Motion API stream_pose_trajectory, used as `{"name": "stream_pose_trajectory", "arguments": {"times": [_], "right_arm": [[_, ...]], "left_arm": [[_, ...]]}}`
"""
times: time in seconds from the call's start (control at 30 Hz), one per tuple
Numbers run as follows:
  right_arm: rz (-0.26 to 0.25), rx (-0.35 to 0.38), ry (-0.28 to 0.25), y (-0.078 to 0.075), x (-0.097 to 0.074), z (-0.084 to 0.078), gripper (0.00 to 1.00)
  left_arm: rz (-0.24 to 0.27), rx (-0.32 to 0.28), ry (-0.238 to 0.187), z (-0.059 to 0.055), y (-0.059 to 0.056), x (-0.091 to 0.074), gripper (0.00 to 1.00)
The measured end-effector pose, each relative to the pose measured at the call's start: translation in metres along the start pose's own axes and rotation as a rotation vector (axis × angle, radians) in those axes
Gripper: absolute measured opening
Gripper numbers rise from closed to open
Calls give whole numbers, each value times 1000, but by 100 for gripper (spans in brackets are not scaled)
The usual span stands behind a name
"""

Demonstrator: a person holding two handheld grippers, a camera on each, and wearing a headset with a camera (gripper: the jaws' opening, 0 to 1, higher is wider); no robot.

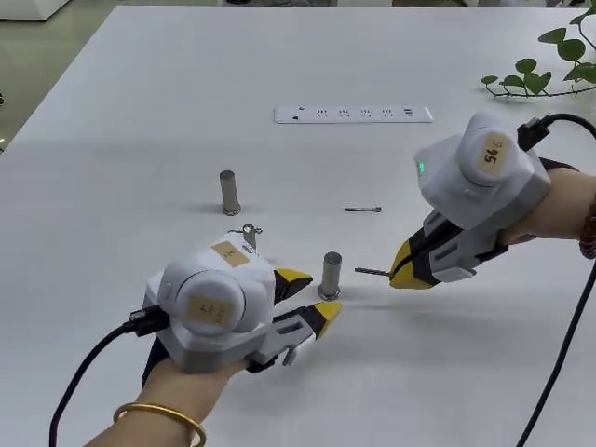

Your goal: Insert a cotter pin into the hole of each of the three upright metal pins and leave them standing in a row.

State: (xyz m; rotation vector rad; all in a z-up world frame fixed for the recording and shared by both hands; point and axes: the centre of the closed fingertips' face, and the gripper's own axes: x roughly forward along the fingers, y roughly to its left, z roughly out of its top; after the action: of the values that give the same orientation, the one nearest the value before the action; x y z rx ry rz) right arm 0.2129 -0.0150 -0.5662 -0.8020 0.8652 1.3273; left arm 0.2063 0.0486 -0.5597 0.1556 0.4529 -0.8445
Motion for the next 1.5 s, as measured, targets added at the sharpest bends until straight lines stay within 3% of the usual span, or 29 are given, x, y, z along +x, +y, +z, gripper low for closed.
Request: {"name": "stream_pose_trajectory", "arguments": {"times": [0.17, 0.4, 0.63, 1.5], "right_arm": [[5, 1, -6, -4, 1, 3, 0], [17, -4, 2, -7, 4, 4, 0], [26, -5, 4, -10, 7, 5, 0], [42, -19, 5, -11, 11, 11, 0]], "left_arm": [[48, -3, -6, -1, 9, 8, 20], [60, -19, -11, 0, 13, 20, 19], [71, -33, 21, -9, 19, 31, 18], [73, -59, 37, -15, 19, 43, 10]]}}
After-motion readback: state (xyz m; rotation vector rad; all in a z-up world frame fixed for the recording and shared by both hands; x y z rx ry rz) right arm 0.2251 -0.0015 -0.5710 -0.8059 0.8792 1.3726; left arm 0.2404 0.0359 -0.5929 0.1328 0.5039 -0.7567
